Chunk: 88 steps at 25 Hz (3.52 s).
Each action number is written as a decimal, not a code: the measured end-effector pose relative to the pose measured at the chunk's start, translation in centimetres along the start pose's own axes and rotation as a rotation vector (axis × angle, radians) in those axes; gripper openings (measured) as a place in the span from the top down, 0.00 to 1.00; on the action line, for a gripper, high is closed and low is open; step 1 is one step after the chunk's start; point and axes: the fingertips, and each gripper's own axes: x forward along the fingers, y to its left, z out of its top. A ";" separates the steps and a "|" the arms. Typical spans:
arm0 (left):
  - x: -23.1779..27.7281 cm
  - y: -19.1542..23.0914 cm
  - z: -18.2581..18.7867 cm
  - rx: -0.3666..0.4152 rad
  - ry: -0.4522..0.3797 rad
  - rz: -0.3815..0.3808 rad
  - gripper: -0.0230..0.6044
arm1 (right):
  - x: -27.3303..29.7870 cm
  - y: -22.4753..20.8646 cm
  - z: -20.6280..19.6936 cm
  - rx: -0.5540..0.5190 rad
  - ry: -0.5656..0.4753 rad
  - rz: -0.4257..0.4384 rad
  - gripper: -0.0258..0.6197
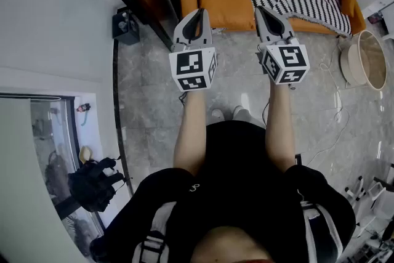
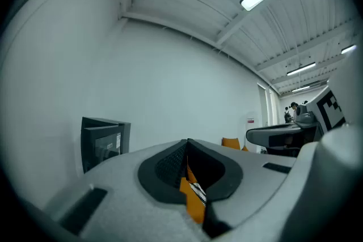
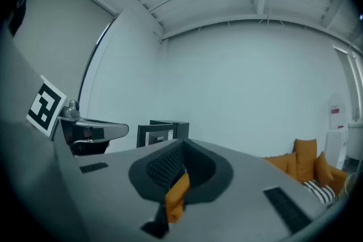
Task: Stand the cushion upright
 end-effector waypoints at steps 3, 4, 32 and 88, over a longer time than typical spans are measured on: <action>0.0 0.4 -0.2 -0.006 0.003 0.004 0.95 | 0.2 0.1 0.0 -0.004 0.003 0.002 0.94; 0.0 0.6 -0.3 -0.008 0.005 0.005 0.95 | 0.2 0.2 -0.1 -0.004 0.003 -0.001 0.94; 0.9 4.0 0.0 -0.052 -0.033 0.007 0.95 | 0.4 -1.8 3.5 -0.061 -0.074 -0.117 0.94; 44.0 9.2 -5.3 0.007 0.151 0.097 0.95 | 36.2 -30.3 -4.9 0.155 0.019 -0.004 0.94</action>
